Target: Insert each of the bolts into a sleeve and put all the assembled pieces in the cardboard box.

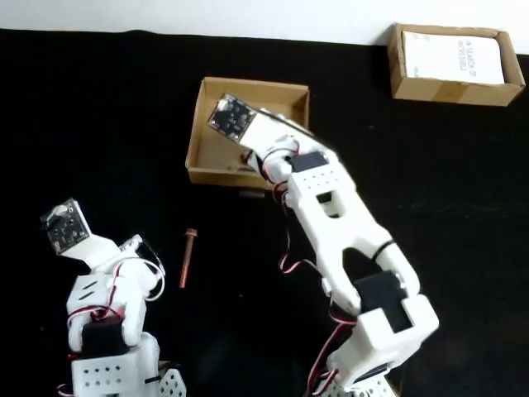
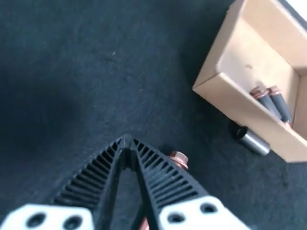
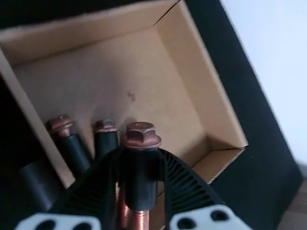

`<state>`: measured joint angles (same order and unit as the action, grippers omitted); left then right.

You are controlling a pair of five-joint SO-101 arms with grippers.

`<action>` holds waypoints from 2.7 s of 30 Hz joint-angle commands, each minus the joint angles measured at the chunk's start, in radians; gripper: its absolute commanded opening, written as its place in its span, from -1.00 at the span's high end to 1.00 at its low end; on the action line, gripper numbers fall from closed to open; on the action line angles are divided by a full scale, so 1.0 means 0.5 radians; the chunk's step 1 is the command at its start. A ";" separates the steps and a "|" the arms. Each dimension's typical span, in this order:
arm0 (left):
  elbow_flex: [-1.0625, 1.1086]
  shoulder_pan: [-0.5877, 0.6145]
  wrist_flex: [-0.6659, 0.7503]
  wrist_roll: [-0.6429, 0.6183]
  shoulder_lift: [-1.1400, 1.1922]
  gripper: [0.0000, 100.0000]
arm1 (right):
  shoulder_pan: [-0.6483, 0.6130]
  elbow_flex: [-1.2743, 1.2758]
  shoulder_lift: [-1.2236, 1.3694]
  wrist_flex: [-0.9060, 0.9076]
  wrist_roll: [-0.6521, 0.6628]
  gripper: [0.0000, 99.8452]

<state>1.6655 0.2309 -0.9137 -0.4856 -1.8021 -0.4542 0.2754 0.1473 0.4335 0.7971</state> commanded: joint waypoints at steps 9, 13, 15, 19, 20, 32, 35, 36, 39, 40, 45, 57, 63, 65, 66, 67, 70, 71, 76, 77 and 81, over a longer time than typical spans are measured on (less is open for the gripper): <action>0.060 0.017 0.114 0.058 -0.014 0.98 | -0.069 -0.044 0.152 0.008 -0.068 0.76; 0.060 0.017 0.114 0.058 -0.014 0.98 | -0.115 -0.035 0.069 0.011 -0.245 0.76; 0.060 0.017 0.114 0.061 -0.014 0.98 | -0.137 -0.032 0.008 0.063 -0.310 0.76; 0.060 0.017 0.114 0.061 -0.014 0.98 | -0.216 -0.032 -0.161 0.434 -0.442 0.76; 0.060 0.020 0.114 0.061 -0.014 0.98 | -0.238 -0.032 -0.207 0.569 -0.494 0.76; 0.060 0.299 0.215 0.046 -0.014 0.98 | -0.281 -0.057 -0.038 0.977 -0.583 0.76; 0.060 0.302 0.215 0.046 -0.014 0.98 | -0.281 -0.091 0.130 0.833 -0.457 0.76; 0.060 0.302 0.218 0.046 -0.014 0.98 | -0.281 -0.121 0.183 0.809 -0.433 0.76; 0.060 0.339 0.252 0.046 -0.014 0.98 | -0.281 -0.244 0.302 0.784 -0.427 0.76; 0.060 0.358 0.261 0.046 -0.014 0.98 | -0.281 -0.293 0.342 0.784 -0.427 0.76; 0.060 0.370 0.270 0.046 -0.014 0.98 | -0.278 -0.542 0.499 0.790 -0.427 0.76; 0.060 0.373 0.270 0.046 -0.014 0.98 | -0.250 -0.698 0.775 0.787 -0.423 0.76; 0.060 0.373 0.270 0.046 -0.014 0.98 | -0.210 -0.895 1.002 0.793 -0.423 1.00; 0.060 0.373 0.270 0.046 -0.014 0.98 | -0.207 -0.913 1.023 0.796 -0.423 0.98; 0.060 0.370 0.270 0.046 -0.014 0.98 | -0.207 -0.916 1.014 0.799 -0.423 0.98; 0.060 0.370 0.270 0.046 -0.014 0.98 | -0.207 -0.916 0.990 0.806 -0.423 0.99; 0.060 0.367 0.270 0.046 -0.014 0.98 | -0.219 -0.925 0.845 0.934 -0.423 0.97; 0.060 0.367 0.270 0.046 -0.014 0.98 | -0.232 -0.922 0.790 0.977 -0.423 0.95; 0.060 0.367 0.267 0.046 -0.014 0.98 | -0.238 -0.922 0.637 1.115 -0.423 0.78; 0.060 0.367 0.267 0.046 -0.014 0.98 | -0.232 -0.922 0.637 1.109 -0.423 0.78; 0.060 0.367 0.264 0.046 -0.017 0.98 | -0.216 -0.922 0.640 1.076 -0.423 0.78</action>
<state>1.6778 0.4028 -0.8017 -0.4595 -1.8021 -0.5815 -0.1465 0.5416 0.9858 0.5715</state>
